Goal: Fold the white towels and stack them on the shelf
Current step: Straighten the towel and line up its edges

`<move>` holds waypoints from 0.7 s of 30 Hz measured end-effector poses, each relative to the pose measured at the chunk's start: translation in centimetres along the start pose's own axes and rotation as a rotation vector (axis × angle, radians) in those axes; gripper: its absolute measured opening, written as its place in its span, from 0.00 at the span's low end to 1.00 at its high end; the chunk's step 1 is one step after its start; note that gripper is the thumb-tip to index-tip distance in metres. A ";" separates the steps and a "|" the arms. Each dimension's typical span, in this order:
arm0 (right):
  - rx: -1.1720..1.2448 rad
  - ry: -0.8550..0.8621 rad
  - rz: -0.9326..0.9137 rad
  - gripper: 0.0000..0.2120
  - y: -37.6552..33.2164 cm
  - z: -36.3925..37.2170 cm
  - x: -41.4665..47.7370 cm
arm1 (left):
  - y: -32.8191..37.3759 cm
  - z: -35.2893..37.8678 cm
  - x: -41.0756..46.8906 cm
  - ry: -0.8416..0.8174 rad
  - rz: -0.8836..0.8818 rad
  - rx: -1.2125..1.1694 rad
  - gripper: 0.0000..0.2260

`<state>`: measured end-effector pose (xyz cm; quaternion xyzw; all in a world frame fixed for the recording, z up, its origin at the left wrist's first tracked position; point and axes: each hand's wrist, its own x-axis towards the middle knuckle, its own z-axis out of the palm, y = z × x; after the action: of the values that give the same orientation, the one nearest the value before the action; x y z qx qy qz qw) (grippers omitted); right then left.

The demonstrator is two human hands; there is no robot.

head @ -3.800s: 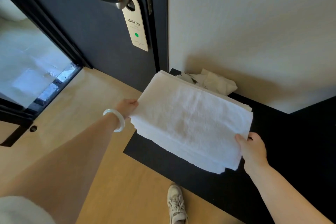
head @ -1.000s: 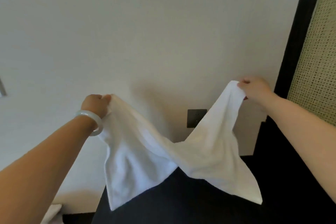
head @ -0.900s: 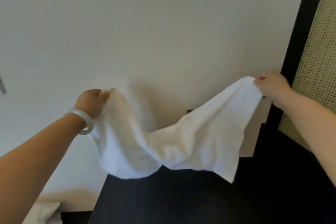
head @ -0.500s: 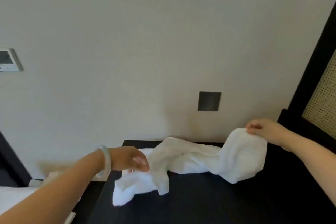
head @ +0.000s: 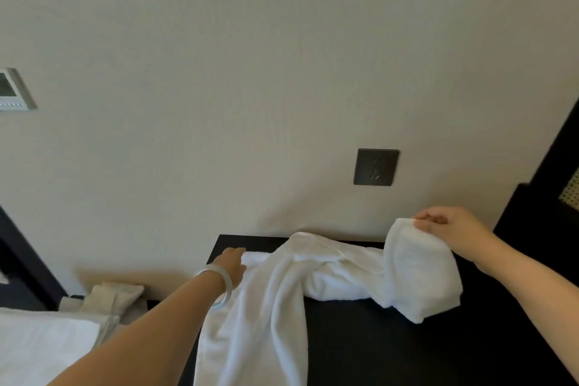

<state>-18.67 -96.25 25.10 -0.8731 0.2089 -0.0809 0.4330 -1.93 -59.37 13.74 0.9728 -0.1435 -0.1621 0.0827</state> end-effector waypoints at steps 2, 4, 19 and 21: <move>0.102 -0.009 0.049 0.04 0.5 0.9 1.0 | -0.3 0.3 1.0 -0.047 -0.006 0.015 0.25; 0.185 -0.036 0.106 0.05 0.5 2.2 2.0 | -0.6 0.4 2.0 -0.084 -0.017 0.063 0.26; 0.555 -0.174 0.178 0.09 -5.6 8.4 3.6 | 2.2 -9.1 3.6 0.070 -0.010 -0.488 0.10; 0.529 -0.034 0.078 0.07 -7.5 7.1 1.7 | 5.3 -12.9 -0.3 0.210 0.142 -0.756 0.13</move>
<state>-12.66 -87.87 26.62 -0.7222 0.2066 -0.1011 0.6523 0.81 -62.78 26.92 0.8728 -0.1316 -0.0968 0.4600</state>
